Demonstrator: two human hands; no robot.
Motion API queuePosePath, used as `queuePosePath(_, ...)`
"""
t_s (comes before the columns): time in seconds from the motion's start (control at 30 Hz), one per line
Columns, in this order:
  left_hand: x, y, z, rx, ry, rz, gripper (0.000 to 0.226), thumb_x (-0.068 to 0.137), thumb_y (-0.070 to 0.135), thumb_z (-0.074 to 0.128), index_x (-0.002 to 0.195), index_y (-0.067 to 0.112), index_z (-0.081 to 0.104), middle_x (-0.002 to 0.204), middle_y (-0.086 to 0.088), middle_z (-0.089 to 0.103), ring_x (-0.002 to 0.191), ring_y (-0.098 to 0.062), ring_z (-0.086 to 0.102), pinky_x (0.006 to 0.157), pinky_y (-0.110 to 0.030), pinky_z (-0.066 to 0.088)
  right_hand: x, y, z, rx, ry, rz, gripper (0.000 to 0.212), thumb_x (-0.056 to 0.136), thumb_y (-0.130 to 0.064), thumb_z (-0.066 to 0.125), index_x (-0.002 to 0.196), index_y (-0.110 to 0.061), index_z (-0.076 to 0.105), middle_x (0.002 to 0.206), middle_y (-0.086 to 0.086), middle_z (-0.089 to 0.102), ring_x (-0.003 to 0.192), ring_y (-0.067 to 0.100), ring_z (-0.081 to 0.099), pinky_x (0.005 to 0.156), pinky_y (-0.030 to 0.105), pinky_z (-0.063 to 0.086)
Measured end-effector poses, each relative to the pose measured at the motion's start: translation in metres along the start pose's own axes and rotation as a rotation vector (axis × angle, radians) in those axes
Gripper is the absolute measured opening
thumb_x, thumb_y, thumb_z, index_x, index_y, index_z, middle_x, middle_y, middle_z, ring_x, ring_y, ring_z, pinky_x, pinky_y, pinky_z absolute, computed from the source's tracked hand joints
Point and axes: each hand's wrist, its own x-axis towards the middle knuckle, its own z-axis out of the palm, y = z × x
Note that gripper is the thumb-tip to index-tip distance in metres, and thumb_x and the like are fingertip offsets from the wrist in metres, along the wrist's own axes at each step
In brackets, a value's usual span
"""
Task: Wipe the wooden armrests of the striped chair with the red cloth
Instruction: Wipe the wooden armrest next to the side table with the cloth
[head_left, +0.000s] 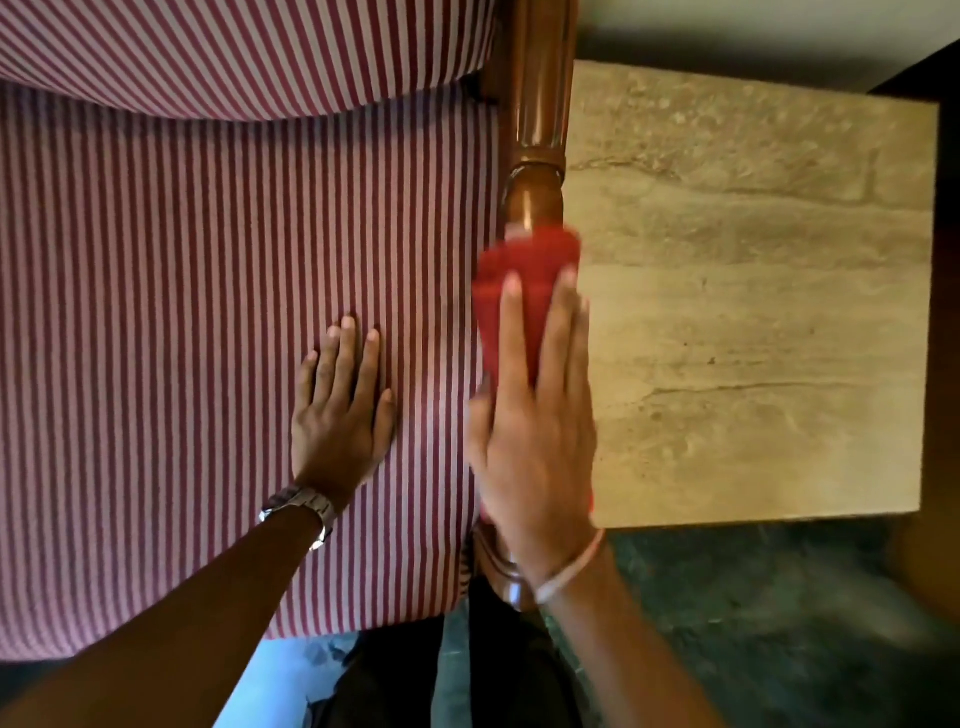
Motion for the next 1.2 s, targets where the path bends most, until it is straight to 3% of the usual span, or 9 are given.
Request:
queuePosePath(0.1, 0.000, 0.000, 0.000, 0.015, 0.023, -0.003, 0.060, 0.106, 0.036, 0.032, 0.159, 0.006, 0.030, 0.167, -0.021, 0.024, 0.157, -0.033, 0.022, 0.127, -0.054, 0.024, -0.014, 0.002, 0.002, -0.001, -0.003, 0.011, 0.075, 0.096, -0.026, 0.043, 0.163, -0.020, 0.010, 0.171, 0.019, -0.001, 0.159, 0.035, 0.002, 0.120, 0.049, 0.039)
queuePosePath(0.23, -0.001, 0.000, 0.000, 0.021, 0.020, 0.002, 0.060, 0.106, 0.035, 0.033, 0.158, 0.005, 0.031, 0.167, -0.021, 0.025, 0.156, -0.034, 0.025, 0.125, -0.055, 0.028, 0.108, 0.002, 0.007, 0.016, 0.142, -0.007, 0.069, 0.097, -0.030, 0.039, 0.162, -0.015, 0.019, 0.168, 0.026, 0.012, 0.156, 0.042, 0.015, 0.107, 0.041, 0.054)
queuePosePath(0.37, -0.001, -0.001, 0.000, 0.030, 0.030, -0.001, 0.059, 0.107, 0.035, 0.033, 0.158, 0.005, 0.032, 0.167, -0.021, 0.026, 0.156, -0.033, 0.025, 0.126, -0.054, 0.026, 0.179, 0.000, 0.006, 0.028, 0.272, 0.022, 0.065, 0.096, -0.026, 0.043, 0.158, -0.011, 0.031, 0.164, 0.028, 0.025, 0.153, 0.045, 0.024, 0.112, 0.044, 0.049)
queuePosePath(0.53, -0.001, 0.000, -0.003, 0.039, 0.009, -0.004, 0.060, 0.107, 0.036, 0.029, 0.158, 0.005, 0.032, 0.167, -0.022, 0.025, 0.156, -0.035, 0.025, 0.125, -0.055, 0.028, 0.024, 0.001, 0.006, 0.010, 0.075, 0.024, 0.068, 0.105, -0.031, 0.043, 0.163, -0.023, 0.008, 0.171, 0.018, 0.001, 0.158, 0.035, 0.010, 0.112, 0.045, 0.049)
queuePosePath(0.63, 0.000, 0.000, -0.003, 0.049, 0.002, 0.001, 0.060, 0.107, 0.037, 0.027, 0.158, 0.005, 0.032, 0.167, -0.021, 0.025, 0.156, -0.034, 0.024, 0.126, -0.055, 0.026, -0.041, -0.001, 0.006, 0.024, 0.017, 0.075, 0.076, 0.101, -0.028, 0.050, 0.163, -0.023, 0.006, 0.172, 0.017, -0.001, 0.158, 0.035, 0.011, 0.117, 0.050, 0.044)
queuePosePath(0.8, -0.001, 0.001, -0.002, 0.049, 0.026, 0.010, 0.060, 0.107, 0.036, 0.028, 0.158, 0.005, 0.032, 0.167, -0.021, 0.024, 0.156, -0.034, 0.024, 0.127, -0.053, 0.024, 0.082, 0.001, 0.010, -0.012, 0.130, 0.020, 0.072, 0.100, -0.032, 0.046, 0.163, -0.018, 0.012, 0.168, 0.027, 0.011, 0.154, 0.042, 0.021, 0.102, 0.044, 0.057)
queuePosePath(0.97, -0.002, 0.000, 0.000, 0.051, 0.028, 0.005, 0.060, 0.106, 0.036, 0.031, 0.159, 0.007, 0.030, 0.167, -0.021, 0.025, 0.156, -0.034, 0.023, 0.128, -0.051, 0.021, 0.196, -0.006, 0.008, -0.046, 0.264, 0.056, 0.069, 0.096, -0.033, 0.041, 0.160, -0.016, 0.025, 0.165, 0.028, 0.022, 0.153, 0.045, 0.023, 0.115, 0.045, 0.046)
queuePosePath(1.07, -0.001, 0.001, 0.000, 0.032, 0.010, -0.019, 0.060, 0.107, 0.037, 0.029, 0.159, 0.008, 0.028, 0.167, -0.021, 0.024, 0.157, -0.034, 0.022, 0.128, -0.053, 0.022, 0.140, -0.001, 0.008, -0.050, 0.263, 0.007, 0.062, 0.104, -0.031, 0.038, 0.162, -0.019, 0.020, 0.168, 0.025, 0.016, 0.155, 0.041, 0.019, 0.114, 0.045, 0.047)
queuePosePath(1.2, -0.001, 0.000, 0.001, 0.028, -0.006, -0.022, 0.060, 0.107, 0.038, 0.029, 0.159, 0.007, 0.028, 0.168, -0.021, 0.024, 0.157, -0.034, 0.022, 0.126, -0.055, 0.025, -0.017, 0.002, 0.007, 0.034, 0.043, 0.026, 0.066, 0.107, -0.033, 0.039, 0.163, -0.025, 0.005, 0.171, 0.019, 0.000, 0.158, 0.035, 0.014, 0.110, 0.048, 0.050)
